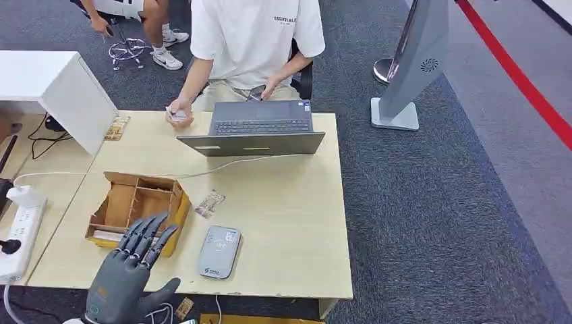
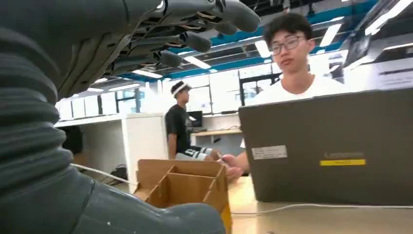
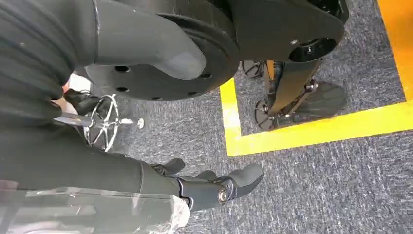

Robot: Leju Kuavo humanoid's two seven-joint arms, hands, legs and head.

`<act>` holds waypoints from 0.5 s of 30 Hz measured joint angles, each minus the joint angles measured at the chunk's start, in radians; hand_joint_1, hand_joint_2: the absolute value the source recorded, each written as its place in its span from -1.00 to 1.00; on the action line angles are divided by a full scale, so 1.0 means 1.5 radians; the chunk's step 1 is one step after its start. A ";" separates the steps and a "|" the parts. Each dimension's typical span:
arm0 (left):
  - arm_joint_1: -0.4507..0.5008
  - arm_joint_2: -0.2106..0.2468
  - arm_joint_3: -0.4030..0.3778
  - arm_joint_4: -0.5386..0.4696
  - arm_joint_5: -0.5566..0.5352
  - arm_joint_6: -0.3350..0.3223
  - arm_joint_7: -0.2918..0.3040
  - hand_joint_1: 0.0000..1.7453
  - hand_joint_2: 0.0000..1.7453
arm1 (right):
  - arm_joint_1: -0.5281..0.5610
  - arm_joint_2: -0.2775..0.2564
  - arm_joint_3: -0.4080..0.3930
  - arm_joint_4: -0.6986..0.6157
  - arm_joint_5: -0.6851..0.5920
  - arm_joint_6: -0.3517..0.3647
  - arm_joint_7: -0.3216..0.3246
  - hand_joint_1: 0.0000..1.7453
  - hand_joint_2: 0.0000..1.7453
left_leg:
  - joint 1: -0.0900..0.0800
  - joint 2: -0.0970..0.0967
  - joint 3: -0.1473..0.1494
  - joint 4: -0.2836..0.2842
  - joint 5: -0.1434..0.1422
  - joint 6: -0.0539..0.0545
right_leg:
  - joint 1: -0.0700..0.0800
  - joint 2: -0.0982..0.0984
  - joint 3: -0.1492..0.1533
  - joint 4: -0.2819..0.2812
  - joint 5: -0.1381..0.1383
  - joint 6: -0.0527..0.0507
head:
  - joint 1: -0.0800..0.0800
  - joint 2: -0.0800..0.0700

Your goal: Pass the card to the sensor for recognition and then transmit it.

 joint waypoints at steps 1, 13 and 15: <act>0.001 -0.001 0.000 0.003 -0.005 0.003 0.009 -1.00 1.00 | 0.000 0.000 -0.001 0.000 0.001 0.000 0.000 -1.00 1.00 | 0.000 0.000 0.000 0.000 0.000 0.000 | 0.000 0.000 0.000 0.000 0.000 0.000 | 0.000 0.000; 0.013 -0.033 0.026 0.047 -0.022 0.018 0.055 -1.00 1.00 | 0.000 0.000 -0.001 0.000 0.015 -0.002 0.007 -1.00 1.00 | 0.000 0.000 0.000 0.000 0.000 0.000 | 0.000 0.000 0.000 0.000 0.000 0.000 | 0.000 0.000; 0.013 -0.039 0.033 0.054 -0.020 0.017 0.055 -1.00 1.00 | 0.000 0.000 -0.001 0.000 0.016 -0.002 0.007 -1.00 1.00 | 0.000 0.000 0.000 0.000 0.000 0.000 | 0.000 0.000 0.000 0.000 0.000 0.000 | 0.000 0.000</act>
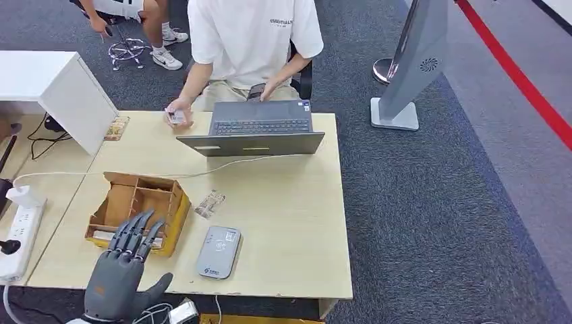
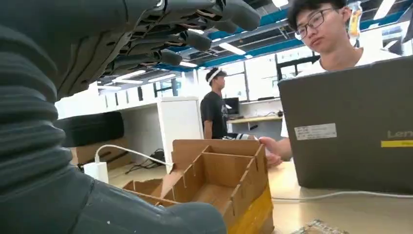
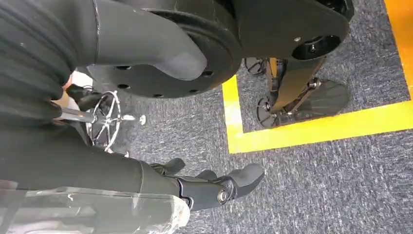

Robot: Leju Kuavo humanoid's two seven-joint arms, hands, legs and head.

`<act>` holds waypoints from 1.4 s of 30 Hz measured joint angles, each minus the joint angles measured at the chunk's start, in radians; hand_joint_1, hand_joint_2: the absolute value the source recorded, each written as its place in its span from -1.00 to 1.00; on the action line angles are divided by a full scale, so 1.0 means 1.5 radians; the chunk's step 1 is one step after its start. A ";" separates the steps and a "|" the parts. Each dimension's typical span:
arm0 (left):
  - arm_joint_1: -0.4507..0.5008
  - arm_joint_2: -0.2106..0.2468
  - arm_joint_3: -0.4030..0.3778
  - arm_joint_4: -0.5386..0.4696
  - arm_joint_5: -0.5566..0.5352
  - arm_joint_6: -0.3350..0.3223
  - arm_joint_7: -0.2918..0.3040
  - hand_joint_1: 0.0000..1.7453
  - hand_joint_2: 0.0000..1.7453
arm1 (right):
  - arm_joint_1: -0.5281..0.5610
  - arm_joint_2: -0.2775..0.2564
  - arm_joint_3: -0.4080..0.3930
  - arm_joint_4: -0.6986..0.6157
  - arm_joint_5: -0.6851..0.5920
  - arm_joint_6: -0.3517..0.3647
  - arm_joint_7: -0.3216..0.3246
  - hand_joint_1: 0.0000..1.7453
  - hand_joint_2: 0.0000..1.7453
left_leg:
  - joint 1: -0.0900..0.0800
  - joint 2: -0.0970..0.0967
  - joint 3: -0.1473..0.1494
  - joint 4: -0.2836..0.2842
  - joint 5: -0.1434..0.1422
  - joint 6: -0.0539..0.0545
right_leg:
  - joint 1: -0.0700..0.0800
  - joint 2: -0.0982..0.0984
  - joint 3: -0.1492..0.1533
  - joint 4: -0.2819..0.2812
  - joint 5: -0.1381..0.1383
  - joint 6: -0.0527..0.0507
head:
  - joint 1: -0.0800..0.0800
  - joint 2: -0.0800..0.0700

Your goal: Pass the card to the sensor for recognition and then transmit it.

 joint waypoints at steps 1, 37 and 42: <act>0.000 -0.003 0.003 0.004 0.002 0.000 0.000 -1.00 1.00 | 0.000 0.000 0.000 0.000 0.000 0.000 0.000 -1.00 1.00 | 0.000 0.000 0.000 0.000 0.000 0.000 | 0.000 0.000 0.000 0.000 0.000 0.000 | 0.000 0.000; -0.020 -0.098 0.119 0.155 0.029 -0.021 -0.026 -1.00 1.00 | 0.000 0.003 0.000 -0.003 0.028 0.001 0.007 -1.00 1.00 | 0.000 0.000 0.000 0.000 0.000 0.000 | 0.000 0.000 0.000 0.000 0.000 0.000 | 0.000 0.000; -0.020 -0.102 0.124 0.163 0.029 -0.021 -0.026 -1.00 1.00 | 0.000 0.003 0.000 -0.003 0.031 0.001 0.007 -1.00 1.00 | 0.000 0.000 0.000 0.000 0.000 0.000 | 0.000 0.000 0.000 0.000 0.000 0.000 | 0.000 0.000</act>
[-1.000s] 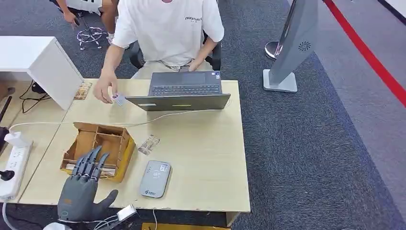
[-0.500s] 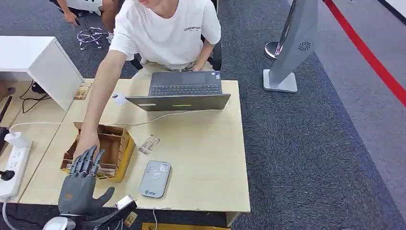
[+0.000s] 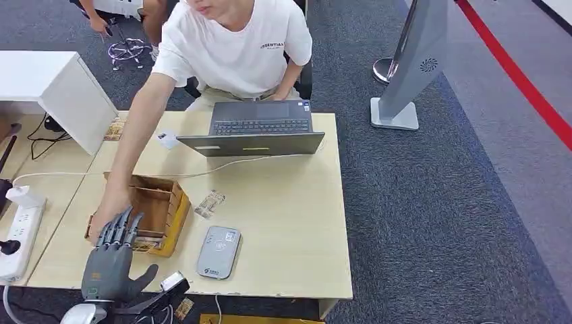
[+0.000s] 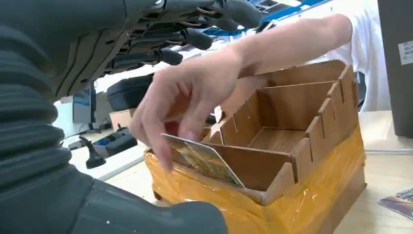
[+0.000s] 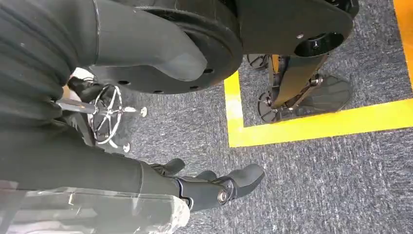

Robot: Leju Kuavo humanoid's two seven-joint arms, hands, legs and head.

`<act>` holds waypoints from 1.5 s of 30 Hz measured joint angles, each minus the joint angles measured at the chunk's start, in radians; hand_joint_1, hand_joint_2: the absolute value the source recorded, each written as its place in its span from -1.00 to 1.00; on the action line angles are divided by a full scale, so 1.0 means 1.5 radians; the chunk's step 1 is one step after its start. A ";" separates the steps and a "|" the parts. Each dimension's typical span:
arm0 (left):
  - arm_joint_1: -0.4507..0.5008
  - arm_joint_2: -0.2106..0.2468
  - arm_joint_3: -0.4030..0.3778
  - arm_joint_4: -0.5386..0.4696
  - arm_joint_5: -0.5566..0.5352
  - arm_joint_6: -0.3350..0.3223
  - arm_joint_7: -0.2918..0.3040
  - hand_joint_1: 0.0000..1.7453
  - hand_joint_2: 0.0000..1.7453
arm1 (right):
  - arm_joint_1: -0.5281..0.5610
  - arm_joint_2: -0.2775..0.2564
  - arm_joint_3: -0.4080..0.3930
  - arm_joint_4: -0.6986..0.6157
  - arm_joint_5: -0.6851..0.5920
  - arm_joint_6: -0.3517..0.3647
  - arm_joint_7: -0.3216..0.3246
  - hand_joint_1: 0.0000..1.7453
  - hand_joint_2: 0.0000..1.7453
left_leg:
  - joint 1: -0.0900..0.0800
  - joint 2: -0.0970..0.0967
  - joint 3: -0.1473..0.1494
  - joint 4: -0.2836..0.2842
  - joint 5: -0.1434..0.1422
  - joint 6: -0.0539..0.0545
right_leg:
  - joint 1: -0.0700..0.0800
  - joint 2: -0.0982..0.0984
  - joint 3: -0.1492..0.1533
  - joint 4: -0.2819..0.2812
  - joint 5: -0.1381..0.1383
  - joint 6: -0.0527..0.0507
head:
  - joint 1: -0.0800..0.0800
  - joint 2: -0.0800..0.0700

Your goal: Pass the card to the sensor for recognition and then transmit it.

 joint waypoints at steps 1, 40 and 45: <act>0.000 -0.001 0.001 0.001 0.002 0.000 -0.001 -1.00 1.00 | 0.000 0.000 0.000 0.000 0.001 0.000 0.000 -1.00 1.00 | 0.000 0.000 0.000 0.000 0.000 0.000 | 0.000 0.000 0.000 0.000 0.000 0.000 | 0.000 0.000; -0.014 -0.045 0.080 0.094 -0.061 0.109 -0.060 -1.00 1.00 | 0.000 0.000 0.012 0.000 0.027 0.001 -0.006 -1.00 1.00 | 0.000 0.000 0.000 0.000 0.000 0.000 | 0.000 0.000 0.000 0.000 0.000 0.000 | 0.000 0.000; -0.024 -0.047 0.081 0.111 -0.058 0.107 -0.060 -1.00 1.00 | 0.000 0.001 0.017 0.000 0.028 0.002 -0.006 -1.00 1.00 | 0.000 0.000 0.000 0.000 0.000 0.000 | 0.000 0.000 0.000 0.000 0.000 0.000 | 0.000 0.000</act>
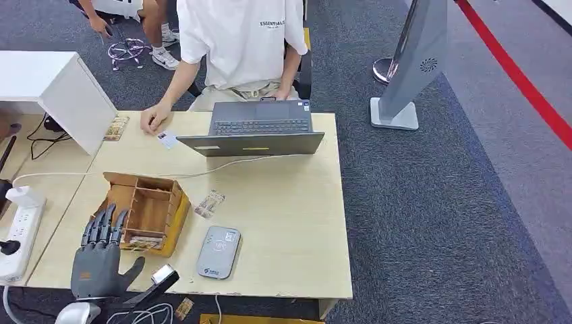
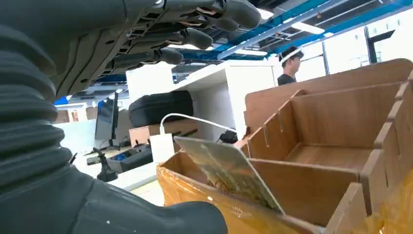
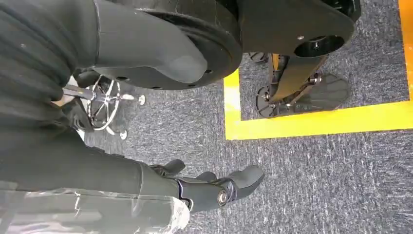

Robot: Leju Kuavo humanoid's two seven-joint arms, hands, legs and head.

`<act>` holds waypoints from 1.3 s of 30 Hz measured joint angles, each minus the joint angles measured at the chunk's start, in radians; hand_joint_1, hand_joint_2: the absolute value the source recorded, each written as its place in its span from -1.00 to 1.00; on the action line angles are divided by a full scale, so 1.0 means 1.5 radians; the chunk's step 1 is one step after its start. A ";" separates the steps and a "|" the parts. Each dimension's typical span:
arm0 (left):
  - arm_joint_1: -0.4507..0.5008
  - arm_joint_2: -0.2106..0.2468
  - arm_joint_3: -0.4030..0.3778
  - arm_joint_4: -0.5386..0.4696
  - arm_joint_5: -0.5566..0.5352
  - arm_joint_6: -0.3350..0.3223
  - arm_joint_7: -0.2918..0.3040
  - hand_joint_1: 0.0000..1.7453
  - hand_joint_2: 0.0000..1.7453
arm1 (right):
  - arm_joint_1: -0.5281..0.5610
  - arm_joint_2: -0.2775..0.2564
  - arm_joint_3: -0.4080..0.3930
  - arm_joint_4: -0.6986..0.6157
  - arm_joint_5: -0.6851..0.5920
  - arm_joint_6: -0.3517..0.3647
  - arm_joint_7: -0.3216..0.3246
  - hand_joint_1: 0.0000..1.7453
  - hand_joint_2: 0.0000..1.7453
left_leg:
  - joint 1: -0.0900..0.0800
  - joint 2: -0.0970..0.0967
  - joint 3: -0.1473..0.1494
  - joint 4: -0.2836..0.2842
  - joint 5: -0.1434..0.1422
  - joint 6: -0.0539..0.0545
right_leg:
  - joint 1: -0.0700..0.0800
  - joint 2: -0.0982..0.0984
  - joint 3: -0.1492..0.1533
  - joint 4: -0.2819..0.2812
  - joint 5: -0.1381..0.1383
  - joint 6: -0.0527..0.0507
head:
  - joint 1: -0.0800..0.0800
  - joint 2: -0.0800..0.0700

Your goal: Pass the card to the sensor for recognition and then transmit it.

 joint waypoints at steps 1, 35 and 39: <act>-0.001 0.000 0.001 0.006 0.000 0.000 0.000 -1.00 1.00 | 0.000 0.000 0.002 0.000 0.000 0.001 0.000 -1.00 1.00 | 0.000 0.000 0.000 0.000 0.000 0.000 | 0.000 0.000 0.000 0.000 0.000 0.000 | 0.000 0.000; -0.036 -0.012 0.012 0.090 0.055 0.024 -0.059 1.00 1.00 | 0.000 0.000 0.020 0.000 0.002 0.005 -0.001 -1.00 1.00 | 0.000 0.000 0.000 0.000 0.000 0.000 | 0.000 0.000 0.000 0.000 0.000 0.000 | 0.000 0.000; -0.032 -0.016 0.013 0.089 0.035 0.046 -0.059 1.00 1.00 | 0.000 0.000 0.022 0.000 0.000 0.003 -0.001 -1.00 1.00 | 0.000 0.000 0.000 0.000 0.000 0.000 | 0.000 0.000 0.000 0.000 0.000 0.000 | 0.000 0.000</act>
